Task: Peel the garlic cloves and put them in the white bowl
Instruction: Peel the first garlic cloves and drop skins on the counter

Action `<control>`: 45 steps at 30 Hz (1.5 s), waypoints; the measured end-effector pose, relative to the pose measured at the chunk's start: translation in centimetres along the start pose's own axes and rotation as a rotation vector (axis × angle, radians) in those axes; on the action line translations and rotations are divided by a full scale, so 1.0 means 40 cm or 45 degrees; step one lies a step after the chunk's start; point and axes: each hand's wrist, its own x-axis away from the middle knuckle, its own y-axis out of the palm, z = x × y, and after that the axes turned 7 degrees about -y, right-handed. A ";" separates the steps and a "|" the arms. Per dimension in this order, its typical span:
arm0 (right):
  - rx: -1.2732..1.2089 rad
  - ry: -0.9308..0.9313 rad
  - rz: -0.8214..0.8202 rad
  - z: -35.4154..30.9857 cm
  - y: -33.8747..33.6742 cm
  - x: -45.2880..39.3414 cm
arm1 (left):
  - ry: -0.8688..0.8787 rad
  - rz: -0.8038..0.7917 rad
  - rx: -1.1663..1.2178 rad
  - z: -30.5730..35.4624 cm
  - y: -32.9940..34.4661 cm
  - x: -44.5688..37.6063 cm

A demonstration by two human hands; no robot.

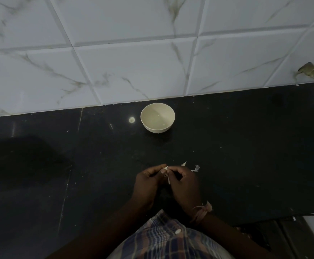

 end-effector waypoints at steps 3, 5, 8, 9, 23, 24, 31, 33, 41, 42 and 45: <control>0.092 -0.047 -0.012 -0.008 0.000 -0.002 | 0.027 0.017 -0.021 0.003 0.007 -0.001; 0.139 -0.083 0.009 -0.014 0.002 -0.003 | 0.041 0.026 -0.032 0.006 0.014 -0.002; 0.186 -0.114 0.042 -0.025 0.001 -0.004 | 0.062 0.030 -0.062 0.009 0.019 -0.007; 0.190 -0.116 0.043 -0.028 -0.001 -0.004 | 0.071 0.028 -0.069 0.007 0.017 -0.011; 0.225 -0.120 0.024 -0.036 0.004 -0.010 | 0.107 0.042 -0.108 0.001 0.019 -0.008; 0.227 -0.112 0.030 -0.033 0.006 -0.010 | 0.102 0.039 -0.099 0.000 0.020 -0.009; 0.183 -0.056 0.032 -0.002 0.021 0.008 | -0.006 0.015 -0.005 -0.023 0.023 -0.003; 0.180 -0.021 -0.024 0.014 0.023 0.023 | -0.056 0.017 -0.003 -0.036 0.019 0.001; 0.212 0.022 -0.067 0.049 0.027 0.045 | -0.140 0.024 -0.040 -0.056 0.020 0.004; 0.209 0.021 -0.059 0.049 0.027 0.045 | -0.147 0.021 -0.038 -0.054 0.023 0.003; 0.191 0.025 -0.045 0.048 0.021 0.042 | -0.173 -0.007 -0.001 -0.049 0.028 0.002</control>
